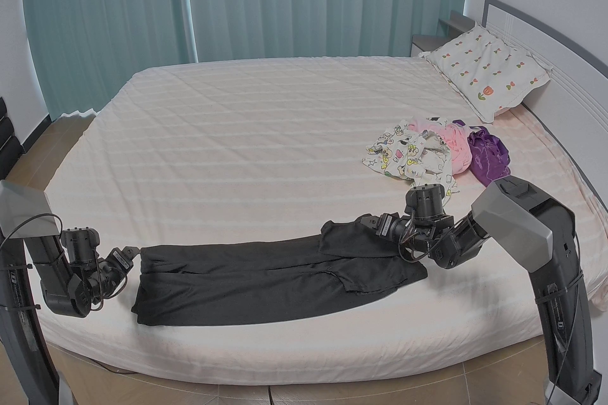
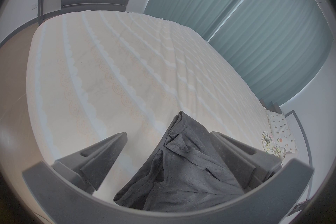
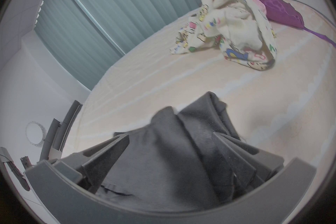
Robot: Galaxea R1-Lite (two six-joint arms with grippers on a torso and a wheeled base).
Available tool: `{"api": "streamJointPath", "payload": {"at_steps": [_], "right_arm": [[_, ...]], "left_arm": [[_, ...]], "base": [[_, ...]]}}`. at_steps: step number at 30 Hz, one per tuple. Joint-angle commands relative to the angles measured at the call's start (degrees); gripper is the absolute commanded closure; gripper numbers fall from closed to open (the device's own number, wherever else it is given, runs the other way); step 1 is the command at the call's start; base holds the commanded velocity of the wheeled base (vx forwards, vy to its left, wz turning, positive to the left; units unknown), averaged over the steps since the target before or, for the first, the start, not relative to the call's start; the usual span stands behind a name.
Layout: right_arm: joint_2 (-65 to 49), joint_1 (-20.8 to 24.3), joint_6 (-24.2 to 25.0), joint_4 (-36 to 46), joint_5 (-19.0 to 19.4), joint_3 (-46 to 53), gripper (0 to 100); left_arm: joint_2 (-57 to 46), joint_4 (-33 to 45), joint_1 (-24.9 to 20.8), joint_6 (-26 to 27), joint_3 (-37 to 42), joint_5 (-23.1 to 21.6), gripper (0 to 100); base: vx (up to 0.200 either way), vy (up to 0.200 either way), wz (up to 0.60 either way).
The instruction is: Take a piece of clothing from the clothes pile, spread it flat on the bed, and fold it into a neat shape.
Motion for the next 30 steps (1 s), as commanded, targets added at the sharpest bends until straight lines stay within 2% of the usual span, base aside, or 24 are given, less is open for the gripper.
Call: {"api": "streamJointPath", "payload": {"at_steps": [1, 9, 19, 27, 28, 30], "right_arm": [[3.12, -0.46, -0.41, 0.91, 0.11, -1.65, 100], [1.10, -0.63, -0.41, 1.18, -0.15, -0.77, 100], [-3.74, -1.25, -0.06, 0.65, 0.02, 8.01, 100], [-3.65, -1.95, -0.41, 0.56, -0.15, 8.19, 100], [-3.74, -2.04, -0.41, 0.91, -0.07, 8.28, 0], [-3.74, -2.04, -0.24, 0.48, -0.33, 8.45, 0]], "left_arm": [[0.56, -0.02, 0.02, 0.06, -0.30, 0.05, 0], [0.56, -0.02, 0.02, 0.06, -0.30, 0.05, 0], [0.65, -0.02, 0.02, 0.06, -0.30, 0.14, 0], [0.65, -0.02, 0.02, 0.15, -0.30, 0.14, 0], [0.65, -0.02, 0.02, 0.15, -0.30, 0.14, 0], [0.56, -0.02, -0.06, 0.15, -0.30, 0.14, 0]], "base": [[0.000, 0.000, 0.00], [0.000, 0.000, 0.00], [0.000, 0.000, 0.00], [0.000, 0.000, 0.00], [0.000, 0.000, 0.00], [0.000, 0.000, 0.00]]}}
